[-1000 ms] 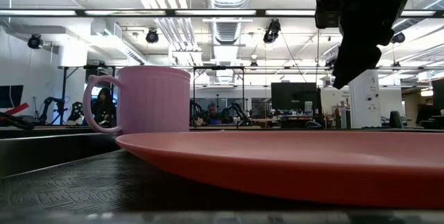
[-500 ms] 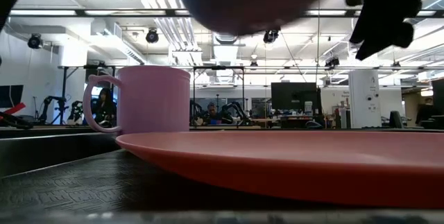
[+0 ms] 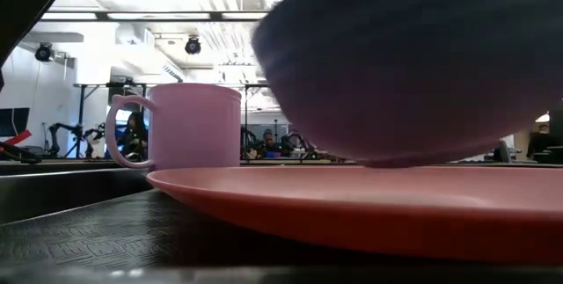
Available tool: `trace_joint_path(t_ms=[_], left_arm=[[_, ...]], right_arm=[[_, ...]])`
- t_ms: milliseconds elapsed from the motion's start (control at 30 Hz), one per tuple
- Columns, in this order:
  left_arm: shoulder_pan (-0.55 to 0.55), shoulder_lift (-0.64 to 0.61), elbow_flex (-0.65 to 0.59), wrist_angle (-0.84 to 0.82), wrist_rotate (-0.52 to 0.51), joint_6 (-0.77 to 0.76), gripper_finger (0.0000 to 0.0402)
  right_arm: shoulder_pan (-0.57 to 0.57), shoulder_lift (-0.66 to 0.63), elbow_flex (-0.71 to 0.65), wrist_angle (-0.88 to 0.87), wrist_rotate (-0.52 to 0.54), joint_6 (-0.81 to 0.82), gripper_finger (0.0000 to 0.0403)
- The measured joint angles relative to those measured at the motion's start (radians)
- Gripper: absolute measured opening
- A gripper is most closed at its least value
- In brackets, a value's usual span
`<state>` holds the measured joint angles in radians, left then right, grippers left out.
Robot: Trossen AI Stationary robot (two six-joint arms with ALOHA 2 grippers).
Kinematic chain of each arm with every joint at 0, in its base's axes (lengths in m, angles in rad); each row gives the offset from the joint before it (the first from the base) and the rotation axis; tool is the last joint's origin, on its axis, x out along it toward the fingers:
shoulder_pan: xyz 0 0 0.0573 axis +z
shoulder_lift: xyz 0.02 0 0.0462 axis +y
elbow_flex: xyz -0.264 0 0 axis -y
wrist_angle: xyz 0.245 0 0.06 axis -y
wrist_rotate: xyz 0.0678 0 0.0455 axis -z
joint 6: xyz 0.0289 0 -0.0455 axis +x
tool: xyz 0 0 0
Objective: Set up tray
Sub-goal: Put the blue bowl on the pink plate
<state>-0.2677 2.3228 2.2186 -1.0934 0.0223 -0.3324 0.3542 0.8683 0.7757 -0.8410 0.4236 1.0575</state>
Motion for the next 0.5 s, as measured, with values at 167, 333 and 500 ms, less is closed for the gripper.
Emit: trace_joint_path(t_ms=[167, 333, 500], left_arm=[[0.006, 0.0, -0.066, 0.071, 0.002, 0.009, 0.0], [0.012, 0.0, -0.114, 0.095, 0.004, 0.005, 0.0001], [0.011, -0.002, -0.107, 0.084, -0.011, 0.005, 0.0022]], right_arm=[[0.0, 0.039, 0.0, -0.001, -0.001, -0.001, 0.0224], [0.0, 0.071, 0.0, -0.001, -0.011, 0.003, 0.0224], [0.002, 0.085, 0.0, -0.001, -0.016, -0.006, 0.0224]])
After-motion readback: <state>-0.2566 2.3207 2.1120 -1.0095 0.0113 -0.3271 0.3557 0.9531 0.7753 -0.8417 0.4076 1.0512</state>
